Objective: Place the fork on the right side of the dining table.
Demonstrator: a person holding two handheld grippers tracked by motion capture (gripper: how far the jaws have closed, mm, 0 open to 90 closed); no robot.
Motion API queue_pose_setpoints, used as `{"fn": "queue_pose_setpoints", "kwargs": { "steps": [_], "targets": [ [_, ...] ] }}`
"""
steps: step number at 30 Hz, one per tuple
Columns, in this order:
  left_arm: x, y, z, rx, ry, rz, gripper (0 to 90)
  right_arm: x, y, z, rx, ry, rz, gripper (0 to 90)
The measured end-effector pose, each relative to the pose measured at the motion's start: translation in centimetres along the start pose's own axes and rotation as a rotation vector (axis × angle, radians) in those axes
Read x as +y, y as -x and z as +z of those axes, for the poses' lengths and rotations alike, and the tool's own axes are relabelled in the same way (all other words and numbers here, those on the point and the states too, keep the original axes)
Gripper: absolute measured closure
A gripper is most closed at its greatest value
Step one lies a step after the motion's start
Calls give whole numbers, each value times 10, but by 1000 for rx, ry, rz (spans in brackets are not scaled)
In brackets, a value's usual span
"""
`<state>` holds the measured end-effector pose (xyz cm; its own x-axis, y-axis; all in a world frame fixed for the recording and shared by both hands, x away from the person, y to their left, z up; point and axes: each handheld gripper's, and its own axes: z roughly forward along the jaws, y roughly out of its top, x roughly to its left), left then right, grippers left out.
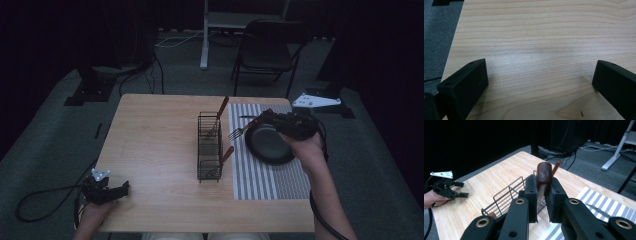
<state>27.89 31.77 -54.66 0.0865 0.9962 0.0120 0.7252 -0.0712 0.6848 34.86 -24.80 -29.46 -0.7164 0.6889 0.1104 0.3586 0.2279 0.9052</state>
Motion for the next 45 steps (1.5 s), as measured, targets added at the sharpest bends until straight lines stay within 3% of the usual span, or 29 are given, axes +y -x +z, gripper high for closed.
{"fn": "queue_pose_setpoints", "kwargs": {
  "steps": [18,34,38,45],
  "targets": [
    [0,0,0,-1,0,0,6,-51,13,-12,-54,-15,87,809],
    [0,0,0,0,0,-1,7,-106,9,-22,-116,-30,165,809],
    [0,0,0,0,1,-1,7,-119,7,-23,-150,-36,184,809],
    [0,0,0,0,0,0,6,-133,3,-23,-181,-38,204,809]
  ]
}}
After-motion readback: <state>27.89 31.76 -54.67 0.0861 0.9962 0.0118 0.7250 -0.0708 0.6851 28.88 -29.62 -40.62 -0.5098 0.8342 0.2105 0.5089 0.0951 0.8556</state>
